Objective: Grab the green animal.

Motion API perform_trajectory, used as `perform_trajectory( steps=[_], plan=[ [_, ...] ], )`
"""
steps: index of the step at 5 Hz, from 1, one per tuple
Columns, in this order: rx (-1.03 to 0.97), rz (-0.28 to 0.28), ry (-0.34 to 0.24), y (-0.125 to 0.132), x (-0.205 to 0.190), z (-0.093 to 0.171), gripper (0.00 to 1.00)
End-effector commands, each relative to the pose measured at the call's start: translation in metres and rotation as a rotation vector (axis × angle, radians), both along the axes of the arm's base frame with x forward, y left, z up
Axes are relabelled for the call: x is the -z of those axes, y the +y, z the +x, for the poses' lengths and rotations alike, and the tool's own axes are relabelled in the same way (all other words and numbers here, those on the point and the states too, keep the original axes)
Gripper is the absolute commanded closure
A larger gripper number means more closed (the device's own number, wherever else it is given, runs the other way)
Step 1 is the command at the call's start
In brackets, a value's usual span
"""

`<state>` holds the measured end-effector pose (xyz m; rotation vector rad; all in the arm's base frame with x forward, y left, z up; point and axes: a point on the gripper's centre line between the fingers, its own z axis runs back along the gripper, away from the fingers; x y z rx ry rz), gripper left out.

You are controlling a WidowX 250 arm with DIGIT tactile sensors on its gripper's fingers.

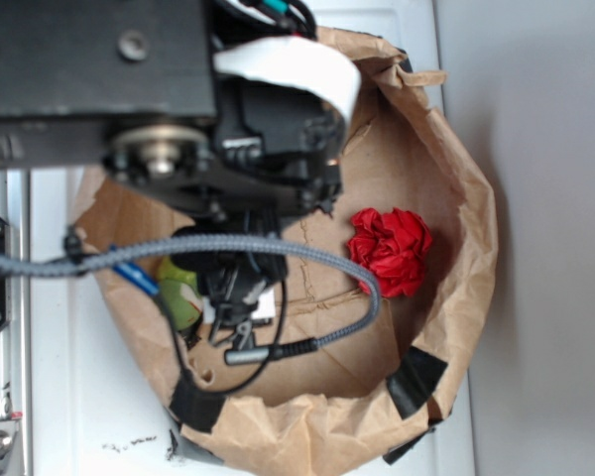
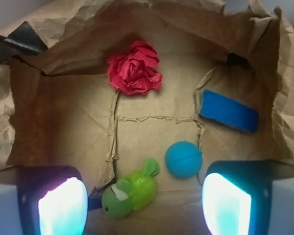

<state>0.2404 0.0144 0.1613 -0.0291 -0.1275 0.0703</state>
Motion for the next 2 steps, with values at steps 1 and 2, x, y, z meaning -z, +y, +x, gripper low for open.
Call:
perform_trajectory(
  steps=[1, 2],
  plan=[
    [-0.022, 0.009, -0.033, 0.007, -0.009, 0.003, 0.0],
    [-0.037, 0.066, -0.041, 0.016, 0.021, 0.005, 0.0]
  ],
)
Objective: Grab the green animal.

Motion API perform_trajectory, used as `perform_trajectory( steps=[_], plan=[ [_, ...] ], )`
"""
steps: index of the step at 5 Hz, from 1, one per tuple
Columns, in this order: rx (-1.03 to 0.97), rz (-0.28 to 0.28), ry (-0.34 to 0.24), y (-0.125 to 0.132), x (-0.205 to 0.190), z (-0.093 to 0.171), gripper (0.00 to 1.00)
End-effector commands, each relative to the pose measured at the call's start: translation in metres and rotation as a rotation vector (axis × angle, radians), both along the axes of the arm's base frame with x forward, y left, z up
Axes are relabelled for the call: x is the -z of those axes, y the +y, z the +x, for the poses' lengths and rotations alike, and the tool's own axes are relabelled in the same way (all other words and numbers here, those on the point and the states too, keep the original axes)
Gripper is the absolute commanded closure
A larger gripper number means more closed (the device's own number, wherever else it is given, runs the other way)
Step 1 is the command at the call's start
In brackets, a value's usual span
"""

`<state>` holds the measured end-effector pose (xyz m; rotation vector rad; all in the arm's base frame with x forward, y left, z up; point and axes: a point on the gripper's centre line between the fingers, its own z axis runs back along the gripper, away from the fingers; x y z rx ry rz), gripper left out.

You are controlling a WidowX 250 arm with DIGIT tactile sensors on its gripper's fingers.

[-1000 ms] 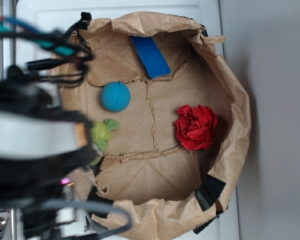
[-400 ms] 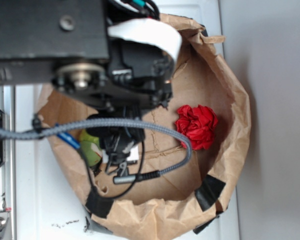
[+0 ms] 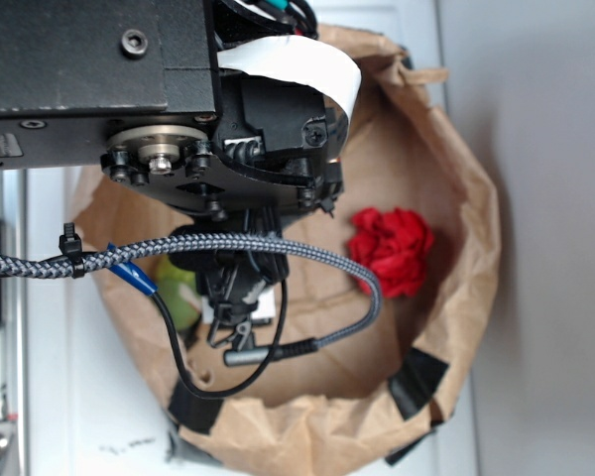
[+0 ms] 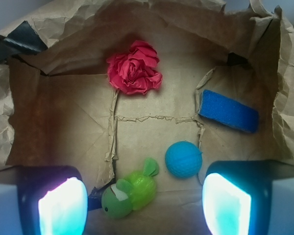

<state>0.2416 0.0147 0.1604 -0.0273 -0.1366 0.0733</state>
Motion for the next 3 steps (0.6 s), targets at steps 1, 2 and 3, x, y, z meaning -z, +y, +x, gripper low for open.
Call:
perform_trajectory(
  steps=[1, 2, 3],
  plan=[
    [-0.052, 0.113, -0.023, 0.024, 0.043, 0.006, 0.0],
    [-0.044, 0.152, -0.005, 0.026, 0.063, 0.003, 0.0],
    [-0.039, 0.195, 0.074, 0.024, 0.072, -0.003, 0.0]
  ],
)
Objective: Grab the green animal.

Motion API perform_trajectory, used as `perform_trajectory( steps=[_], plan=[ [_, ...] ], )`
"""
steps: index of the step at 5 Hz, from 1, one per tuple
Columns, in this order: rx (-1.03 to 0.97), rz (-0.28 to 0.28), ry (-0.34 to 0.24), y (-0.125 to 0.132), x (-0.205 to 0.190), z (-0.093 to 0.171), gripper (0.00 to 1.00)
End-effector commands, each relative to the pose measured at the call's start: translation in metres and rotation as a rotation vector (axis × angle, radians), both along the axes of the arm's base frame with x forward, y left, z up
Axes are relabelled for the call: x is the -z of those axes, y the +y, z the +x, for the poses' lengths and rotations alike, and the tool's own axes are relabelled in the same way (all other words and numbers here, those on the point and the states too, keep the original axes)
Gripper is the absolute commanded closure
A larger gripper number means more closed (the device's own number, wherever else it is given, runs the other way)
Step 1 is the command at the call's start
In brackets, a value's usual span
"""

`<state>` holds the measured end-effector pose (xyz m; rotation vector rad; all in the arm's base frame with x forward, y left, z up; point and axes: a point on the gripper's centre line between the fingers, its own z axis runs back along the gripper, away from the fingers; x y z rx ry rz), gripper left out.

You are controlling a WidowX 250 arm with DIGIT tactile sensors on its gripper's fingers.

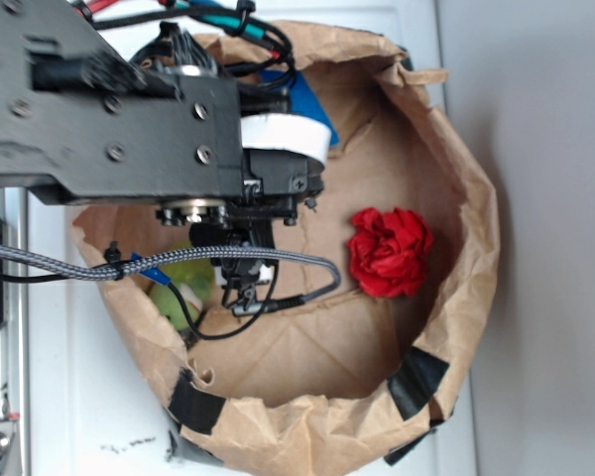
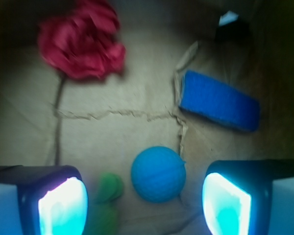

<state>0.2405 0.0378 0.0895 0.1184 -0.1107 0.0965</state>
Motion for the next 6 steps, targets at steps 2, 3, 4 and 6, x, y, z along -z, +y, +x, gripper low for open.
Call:
perform_trajectory(
  steps=[2, 3, 4, 6],
  plan=[
    [0.08, -0.008, 0.203, -0.002, 0.004, -0.024, 0.0],
    [0.086, -0.036, 0.232, -0.004, 0.003, -0.026, 0.0],
    [0.08, -0.05, 0.216, -0.008, 0.008, -0.025, 0.0],
    [0.013, -0.219, 0.22, -0.018, 0.0, -0.02, 0.0]
  ],
)
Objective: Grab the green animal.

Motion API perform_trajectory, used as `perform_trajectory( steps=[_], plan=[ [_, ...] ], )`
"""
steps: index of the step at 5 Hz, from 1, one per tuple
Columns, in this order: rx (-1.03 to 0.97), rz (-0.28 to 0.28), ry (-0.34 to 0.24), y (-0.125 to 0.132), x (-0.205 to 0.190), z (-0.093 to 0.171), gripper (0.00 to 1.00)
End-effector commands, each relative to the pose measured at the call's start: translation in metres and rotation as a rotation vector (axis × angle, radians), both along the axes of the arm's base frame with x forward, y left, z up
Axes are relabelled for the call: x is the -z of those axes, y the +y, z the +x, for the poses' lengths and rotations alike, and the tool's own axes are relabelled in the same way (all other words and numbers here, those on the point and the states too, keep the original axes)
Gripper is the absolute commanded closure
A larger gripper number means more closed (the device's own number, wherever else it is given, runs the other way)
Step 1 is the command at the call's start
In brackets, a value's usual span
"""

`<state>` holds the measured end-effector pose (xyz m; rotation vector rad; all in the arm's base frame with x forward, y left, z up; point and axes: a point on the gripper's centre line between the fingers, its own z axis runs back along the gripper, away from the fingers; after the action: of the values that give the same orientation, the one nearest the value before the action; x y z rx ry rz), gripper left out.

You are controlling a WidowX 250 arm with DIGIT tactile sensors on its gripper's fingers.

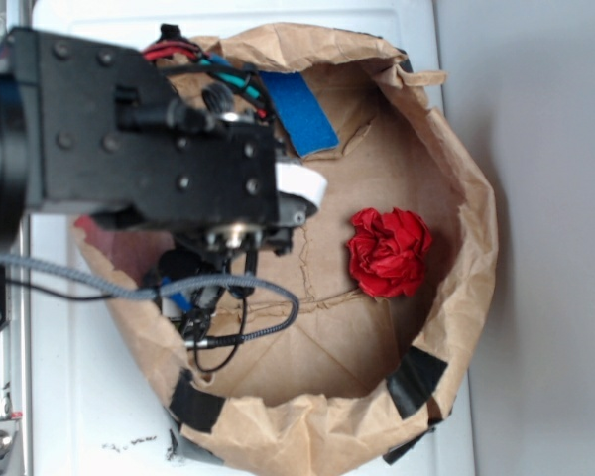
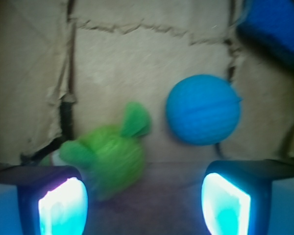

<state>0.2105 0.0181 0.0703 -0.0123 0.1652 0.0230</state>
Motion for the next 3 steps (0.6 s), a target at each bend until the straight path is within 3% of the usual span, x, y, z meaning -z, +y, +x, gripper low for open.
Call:
perform_trajectory(
  steps=[1, 3],
  plan=[
    [-0.088, -0.099, -0.058, -0.002, -0.017, 0.008, 0.0],
    [-0.083, -0.072, -0.124, -0.009, 0.021, 0.005, 0.0]
  ],
)
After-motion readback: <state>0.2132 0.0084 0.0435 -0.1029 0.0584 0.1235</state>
